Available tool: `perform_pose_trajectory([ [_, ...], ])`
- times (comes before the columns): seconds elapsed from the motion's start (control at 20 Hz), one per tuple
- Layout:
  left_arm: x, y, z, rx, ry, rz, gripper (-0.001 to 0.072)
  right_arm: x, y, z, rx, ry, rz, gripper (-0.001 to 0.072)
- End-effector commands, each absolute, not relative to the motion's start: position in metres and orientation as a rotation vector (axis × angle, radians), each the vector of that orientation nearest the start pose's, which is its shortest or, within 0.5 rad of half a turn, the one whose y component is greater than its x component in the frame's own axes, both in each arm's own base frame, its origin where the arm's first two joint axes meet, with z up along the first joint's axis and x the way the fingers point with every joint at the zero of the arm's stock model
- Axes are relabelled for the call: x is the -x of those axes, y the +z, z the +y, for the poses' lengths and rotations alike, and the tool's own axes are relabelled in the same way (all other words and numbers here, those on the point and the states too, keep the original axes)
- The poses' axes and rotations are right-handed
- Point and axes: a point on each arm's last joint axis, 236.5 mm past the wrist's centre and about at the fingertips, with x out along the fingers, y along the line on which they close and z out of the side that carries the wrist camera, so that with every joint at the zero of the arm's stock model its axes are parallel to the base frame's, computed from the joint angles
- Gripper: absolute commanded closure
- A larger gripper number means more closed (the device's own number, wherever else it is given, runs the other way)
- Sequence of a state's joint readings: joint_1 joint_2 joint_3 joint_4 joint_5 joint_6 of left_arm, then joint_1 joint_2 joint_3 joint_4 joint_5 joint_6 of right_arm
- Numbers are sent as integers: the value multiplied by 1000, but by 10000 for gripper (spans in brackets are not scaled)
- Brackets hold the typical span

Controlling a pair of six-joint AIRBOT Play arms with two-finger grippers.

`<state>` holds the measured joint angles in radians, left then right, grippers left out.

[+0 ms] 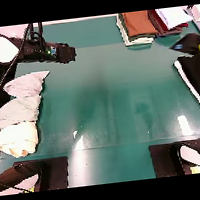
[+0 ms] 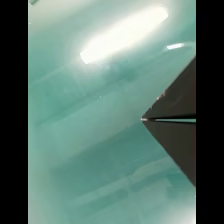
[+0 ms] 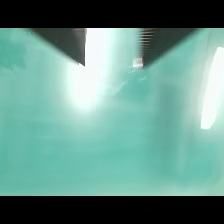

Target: Fold the shirts.

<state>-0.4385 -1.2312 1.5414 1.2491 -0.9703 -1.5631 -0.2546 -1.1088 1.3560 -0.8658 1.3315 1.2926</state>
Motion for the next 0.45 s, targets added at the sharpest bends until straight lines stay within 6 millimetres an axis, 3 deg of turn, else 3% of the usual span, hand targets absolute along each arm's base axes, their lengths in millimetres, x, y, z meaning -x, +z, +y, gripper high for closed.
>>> perform_pose_trajectory([
  [0.0, -405, 226, -257, 115, -616, 685, 682, -369, 193, 157, -269, 673, 873, 643],
  [0.05, -405, 226, -257, 115, -616, 685, 682, -366, 195, 174, -243, 712, 860, 693],
  [0.15, -405, 226, -257, 115, -616, 685, 682, -361, 198, 193, -225, 753, 847, 693],
  [0.4, -405, 226, -257, 115, -616, 685, 682, -358, 199, 200, -220, 770, 845, 693],
])
